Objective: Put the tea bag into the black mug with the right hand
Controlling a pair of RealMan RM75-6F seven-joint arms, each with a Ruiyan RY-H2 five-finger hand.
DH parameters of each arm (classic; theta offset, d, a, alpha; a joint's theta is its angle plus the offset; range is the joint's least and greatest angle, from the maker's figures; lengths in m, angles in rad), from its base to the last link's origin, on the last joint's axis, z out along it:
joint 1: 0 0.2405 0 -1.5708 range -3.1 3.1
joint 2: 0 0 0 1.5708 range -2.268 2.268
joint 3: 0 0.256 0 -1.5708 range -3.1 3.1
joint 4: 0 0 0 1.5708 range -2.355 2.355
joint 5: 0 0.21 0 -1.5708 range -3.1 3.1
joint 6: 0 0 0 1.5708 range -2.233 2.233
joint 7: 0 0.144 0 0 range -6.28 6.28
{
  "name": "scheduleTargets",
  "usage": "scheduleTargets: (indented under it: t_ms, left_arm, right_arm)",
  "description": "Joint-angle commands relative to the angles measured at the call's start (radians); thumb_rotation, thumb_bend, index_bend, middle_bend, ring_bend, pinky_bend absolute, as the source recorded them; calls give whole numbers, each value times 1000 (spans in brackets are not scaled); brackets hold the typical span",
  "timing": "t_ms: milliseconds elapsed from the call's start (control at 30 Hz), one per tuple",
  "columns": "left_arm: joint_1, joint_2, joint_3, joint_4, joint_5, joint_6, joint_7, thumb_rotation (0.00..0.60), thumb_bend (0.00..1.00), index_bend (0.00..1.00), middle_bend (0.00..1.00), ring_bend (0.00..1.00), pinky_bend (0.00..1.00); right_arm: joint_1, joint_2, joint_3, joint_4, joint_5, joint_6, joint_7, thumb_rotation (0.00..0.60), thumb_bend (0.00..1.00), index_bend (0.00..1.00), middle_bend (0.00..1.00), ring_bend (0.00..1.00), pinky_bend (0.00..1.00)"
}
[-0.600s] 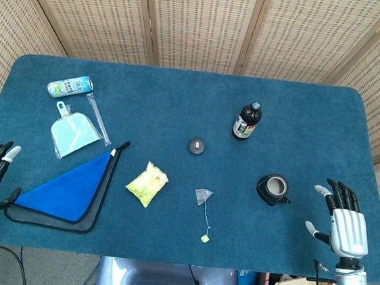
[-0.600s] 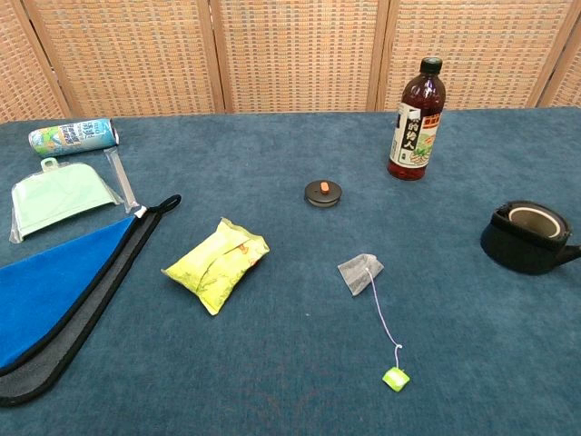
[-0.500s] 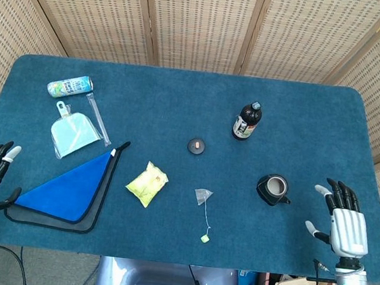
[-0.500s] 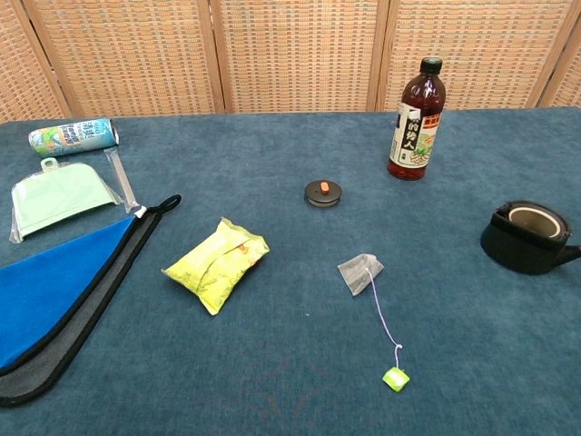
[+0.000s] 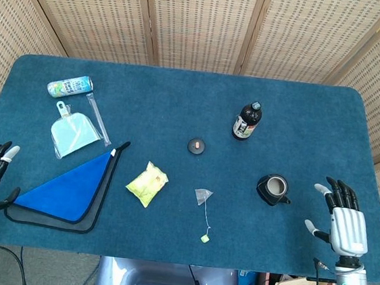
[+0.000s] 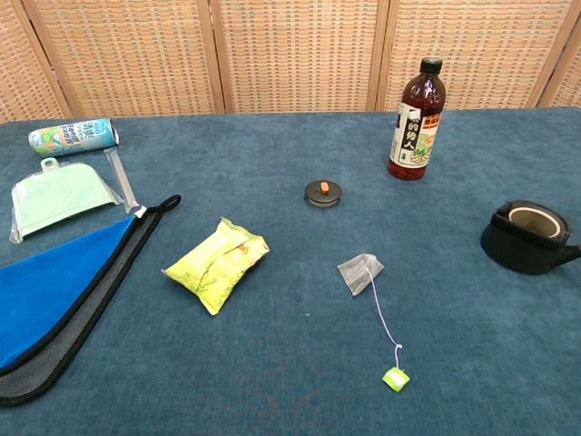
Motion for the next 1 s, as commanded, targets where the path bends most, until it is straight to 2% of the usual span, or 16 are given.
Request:
scheduleTargets:
  t_ms: [33,300,433,700,767,1000]
  left_arm:
    - [-1,1,0,-2,3,0,2,600,378,0,0,0,0]
    - [-4,3,-5,-1,-5,-4,5,600,378,0,0,0,0]
    - [-6,5,-8,1,-12,-9,8,600,377,0,0,0,0]
    - [-6,18,-13,-5,-28,-14,22,600,378,0,0,0,0]
    - [-8,22,-14,-11,-31,-17,27,600,378,0,0,0,0]
    - [-10,28,-19,-17,-43,-23,43,600,377,0,0,0,0]
  right_arm:
    - [0,0,-1,1,-1,-1,3,600,217,247,165,89,137]
    - [3,6,-9,7,-37,4,60,600,217,240,184,89,140]
    - [19,20,-20,3,-83,-8,119,600,216,240,217,102,215]
    - [91,54,-26,-7,-209,-39,229,600,214,240,339,280,444]
    - [119,63,-29,-18,-245,-60,255,600,211,240,388,352,511]
    - [223,85,-43,-55,-338,-161,292,600,210,240,506,513,646]
